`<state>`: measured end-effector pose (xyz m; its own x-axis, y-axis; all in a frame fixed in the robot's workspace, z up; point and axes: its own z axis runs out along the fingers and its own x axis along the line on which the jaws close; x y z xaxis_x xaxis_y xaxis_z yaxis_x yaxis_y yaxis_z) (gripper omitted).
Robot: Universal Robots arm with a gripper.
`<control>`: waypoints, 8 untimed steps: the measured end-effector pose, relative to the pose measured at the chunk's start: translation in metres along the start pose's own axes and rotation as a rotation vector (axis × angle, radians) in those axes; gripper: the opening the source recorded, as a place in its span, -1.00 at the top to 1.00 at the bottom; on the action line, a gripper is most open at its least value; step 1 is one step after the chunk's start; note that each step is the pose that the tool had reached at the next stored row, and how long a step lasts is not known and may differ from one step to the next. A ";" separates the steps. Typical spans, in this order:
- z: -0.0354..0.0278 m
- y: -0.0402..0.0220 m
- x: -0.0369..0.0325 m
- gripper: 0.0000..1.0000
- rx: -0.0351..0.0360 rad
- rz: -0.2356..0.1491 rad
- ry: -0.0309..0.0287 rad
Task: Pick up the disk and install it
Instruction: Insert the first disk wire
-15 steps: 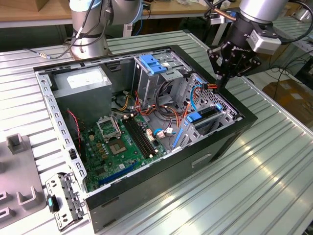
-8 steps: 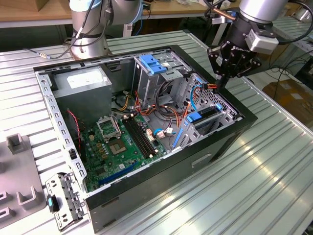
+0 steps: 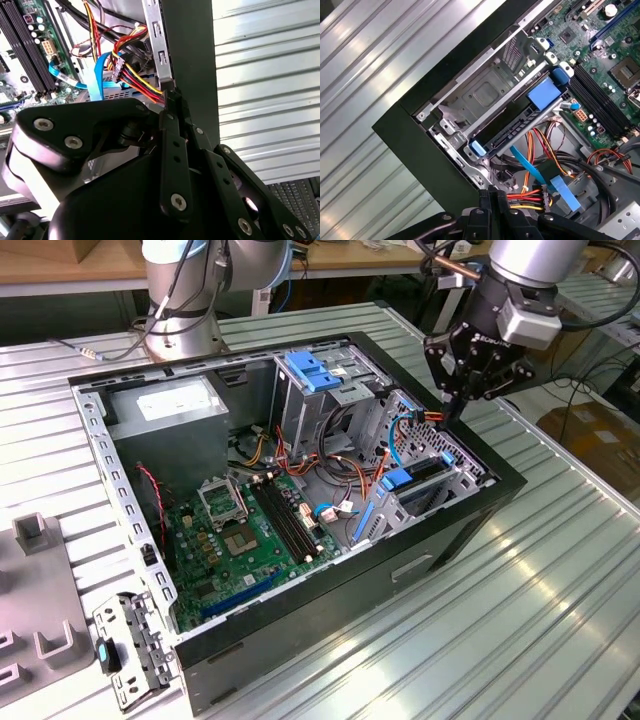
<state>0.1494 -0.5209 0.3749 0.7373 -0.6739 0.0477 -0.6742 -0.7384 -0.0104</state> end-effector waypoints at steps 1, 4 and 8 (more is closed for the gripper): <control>0.0000 0.0015 -0.0016 0.67 -0.0001 0.003 -0.0001; -0.0003 0.0048 -0.0052 0.67 -0.0003 0.007 0.0000; -0.0004 0.0079 -0.0084 0.67 -0.0010 0.024 0.0002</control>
<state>0.1378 -0.5211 0.3748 0.7209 -0.6914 0.0476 -0.6918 -0.7220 -0.0106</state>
